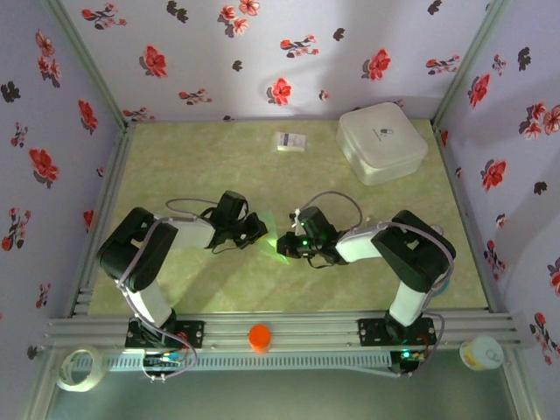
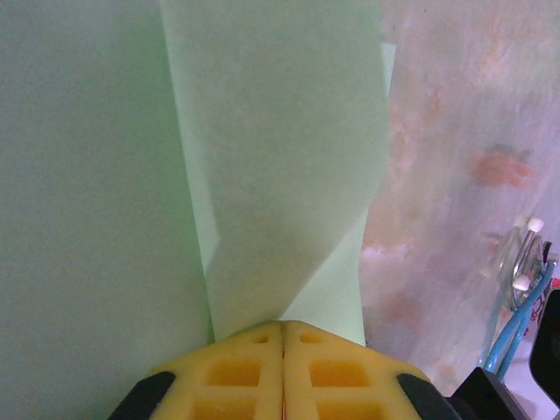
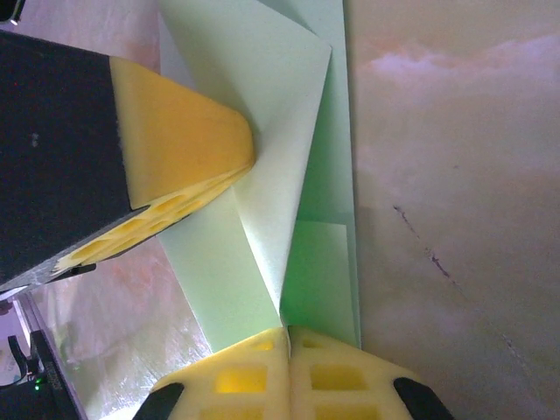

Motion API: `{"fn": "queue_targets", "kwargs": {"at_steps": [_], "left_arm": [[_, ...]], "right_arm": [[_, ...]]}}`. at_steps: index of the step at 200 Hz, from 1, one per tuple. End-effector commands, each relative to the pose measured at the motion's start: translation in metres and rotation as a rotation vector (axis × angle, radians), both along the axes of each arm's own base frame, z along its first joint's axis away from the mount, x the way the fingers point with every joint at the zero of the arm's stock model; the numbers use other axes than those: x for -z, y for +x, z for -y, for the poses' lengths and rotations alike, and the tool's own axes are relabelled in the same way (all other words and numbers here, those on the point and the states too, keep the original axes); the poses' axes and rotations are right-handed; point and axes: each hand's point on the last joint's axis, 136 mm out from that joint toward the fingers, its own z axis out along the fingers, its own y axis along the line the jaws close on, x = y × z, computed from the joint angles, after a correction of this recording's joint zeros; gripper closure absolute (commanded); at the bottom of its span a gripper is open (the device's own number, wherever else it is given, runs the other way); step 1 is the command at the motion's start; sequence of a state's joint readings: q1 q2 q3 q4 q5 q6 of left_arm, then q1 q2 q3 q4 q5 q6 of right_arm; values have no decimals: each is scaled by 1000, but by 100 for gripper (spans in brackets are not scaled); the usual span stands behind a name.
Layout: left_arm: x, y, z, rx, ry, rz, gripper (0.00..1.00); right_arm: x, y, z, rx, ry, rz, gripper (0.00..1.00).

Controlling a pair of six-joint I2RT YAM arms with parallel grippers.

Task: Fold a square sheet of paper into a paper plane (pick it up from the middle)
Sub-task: Fourth fold the wing at the center of the table.

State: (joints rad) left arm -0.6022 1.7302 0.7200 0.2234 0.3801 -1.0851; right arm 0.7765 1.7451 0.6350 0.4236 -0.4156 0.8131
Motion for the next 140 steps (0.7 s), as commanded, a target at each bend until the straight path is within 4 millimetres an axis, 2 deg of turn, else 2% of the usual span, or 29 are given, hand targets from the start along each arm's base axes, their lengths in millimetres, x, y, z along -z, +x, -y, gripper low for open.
{"fn": "queue_targets", "kwargs": {"at_steps": [1, 55, 140], "left_arm": [[9, -1, -3, 17, 48, -5, 93], [-12, 5, 7, 49, 4, 45, 90], [-7, 4, 14, 68, -27, 36, 90]], "right_arm": [[24, -9, 9, 16, -66, -81, 95], [31, -10, 15, 46, -96, -110, 98], [33, -9, 18, 59, -100, -115, 98]]}}
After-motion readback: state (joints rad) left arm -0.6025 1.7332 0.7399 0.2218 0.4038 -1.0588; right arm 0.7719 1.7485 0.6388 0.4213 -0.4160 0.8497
